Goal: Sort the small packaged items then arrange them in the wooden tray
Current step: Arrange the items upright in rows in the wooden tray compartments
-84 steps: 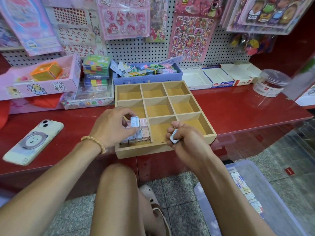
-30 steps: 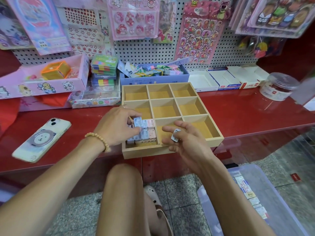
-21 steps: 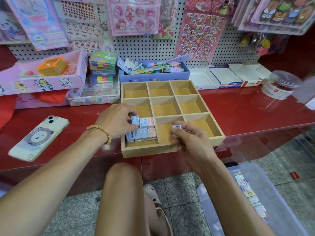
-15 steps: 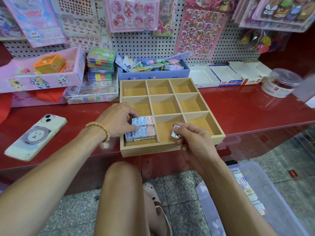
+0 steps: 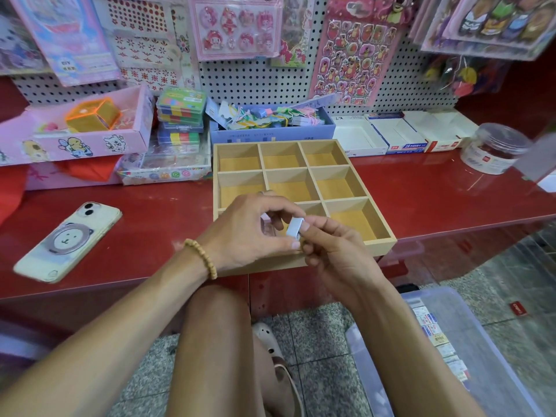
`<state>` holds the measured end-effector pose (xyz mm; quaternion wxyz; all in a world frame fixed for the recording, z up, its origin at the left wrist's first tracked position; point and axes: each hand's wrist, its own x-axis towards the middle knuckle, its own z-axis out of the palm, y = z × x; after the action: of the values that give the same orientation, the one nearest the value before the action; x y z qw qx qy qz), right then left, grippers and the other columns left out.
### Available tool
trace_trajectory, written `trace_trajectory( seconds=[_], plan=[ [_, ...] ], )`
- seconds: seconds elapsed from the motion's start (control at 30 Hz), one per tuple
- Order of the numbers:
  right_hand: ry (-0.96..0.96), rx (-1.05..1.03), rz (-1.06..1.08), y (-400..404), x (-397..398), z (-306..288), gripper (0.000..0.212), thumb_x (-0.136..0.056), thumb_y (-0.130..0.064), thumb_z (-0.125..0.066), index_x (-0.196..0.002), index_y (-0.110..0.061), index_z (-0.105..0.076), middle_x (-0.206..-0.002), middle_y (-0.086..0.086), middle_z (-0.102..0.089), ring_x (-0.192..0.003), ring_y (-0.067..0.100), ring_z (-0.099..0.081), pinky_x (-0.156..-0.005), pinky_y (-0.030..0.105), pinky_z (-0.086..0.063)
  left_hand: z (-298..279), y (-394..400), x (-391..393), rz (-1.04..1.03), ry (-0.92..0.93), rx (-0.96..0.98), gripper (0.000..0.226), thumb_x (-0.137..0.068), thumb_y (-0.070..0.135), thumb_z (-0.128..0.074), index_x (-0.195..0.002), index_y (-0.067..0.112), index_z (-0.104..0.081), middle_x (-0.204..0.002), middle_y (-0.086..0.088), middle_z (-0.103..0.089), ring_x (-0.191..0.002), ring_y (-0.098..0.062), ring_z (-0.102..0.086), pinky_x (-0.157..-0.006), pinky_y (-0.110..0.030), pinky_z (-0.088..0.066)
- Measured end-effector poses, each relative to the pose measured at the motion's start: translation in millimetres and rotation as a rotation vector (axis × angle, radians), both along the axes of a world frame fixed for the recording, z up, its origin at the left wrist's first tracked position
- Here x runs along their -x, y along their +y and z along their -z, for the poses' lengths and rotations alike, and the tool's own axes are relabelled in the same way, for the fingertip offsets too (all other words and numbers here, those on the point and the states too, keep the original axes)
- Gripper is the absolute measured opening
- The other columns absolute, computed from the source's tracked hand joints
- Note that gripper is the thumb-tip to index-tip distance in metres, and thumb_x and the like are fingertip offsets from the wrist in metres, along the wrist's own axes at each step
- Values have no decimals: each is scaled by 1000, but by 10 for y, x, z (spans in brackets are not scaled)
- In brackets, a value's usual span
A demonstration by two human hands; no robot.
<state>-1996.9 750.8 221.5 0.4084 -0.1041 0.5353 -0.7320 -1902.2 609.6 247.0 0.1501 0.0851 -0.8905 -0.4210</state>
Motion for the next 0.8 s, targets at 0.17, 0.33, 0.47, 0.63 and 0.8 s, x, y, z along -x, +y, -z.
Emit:
trace_trajectory(
  seconds=[0.17,0.33,0.47,0.63,0.8],
  plan=[
    [-44,12,-70,85,-28,-32,21,-74,-25,-71,-85,-9,-62,-69,1,-61,-61,10,-58,-54,20,-46,-39,55,15,2,22,103,29,-68,29,-85,-94,27,-72,-85,13,-65,-80,-8,-60,-72,-23,-48],
    [130,-149,-68,94,-75,-125,19,-84,-22,-75,-82,-10,-61,-65,2,-62,-58,8,-56,-57,20,-49,-99,94,36,1,27,240,34,-66,34,-75,-98,23,-74,-87,8,-65,-80,-8,-60,-72,-27,-48],
    [61,-124,-41,101,-63,-186,17,-93,-9,-63,-76,-9,-62,-65,5,-64,-54,10,-55,-54,19,-47,-172,93,10,0,30,202,31,-69,26,-85,-98,19,-74,-88,3,-65,-77,-13,-60,-62,-22,-48],
    [148,-162,-98,46,-95,-189,14,-95,-12,-62,-81,-11,-64,-65,0,-66,-58,10,-56,-55,21,-46,-208,26,-53,-17,-21,247,28,-69,31,-85,-93,22,-74,-84,11,-61,-74,-8,-60,-65,-13,-43],
    [304,-243,1,61,26,-151,9,-98,-18,-61,-92,-13,-68,-83,4,-68,-76,15,-63,-62,23,-53,-73,-341,-192,-258,-165,350,30,-69,33,-84,-94,27,-69,-89,9,-62,-78,-6,-59,-75,-31,-49]
  ],
)
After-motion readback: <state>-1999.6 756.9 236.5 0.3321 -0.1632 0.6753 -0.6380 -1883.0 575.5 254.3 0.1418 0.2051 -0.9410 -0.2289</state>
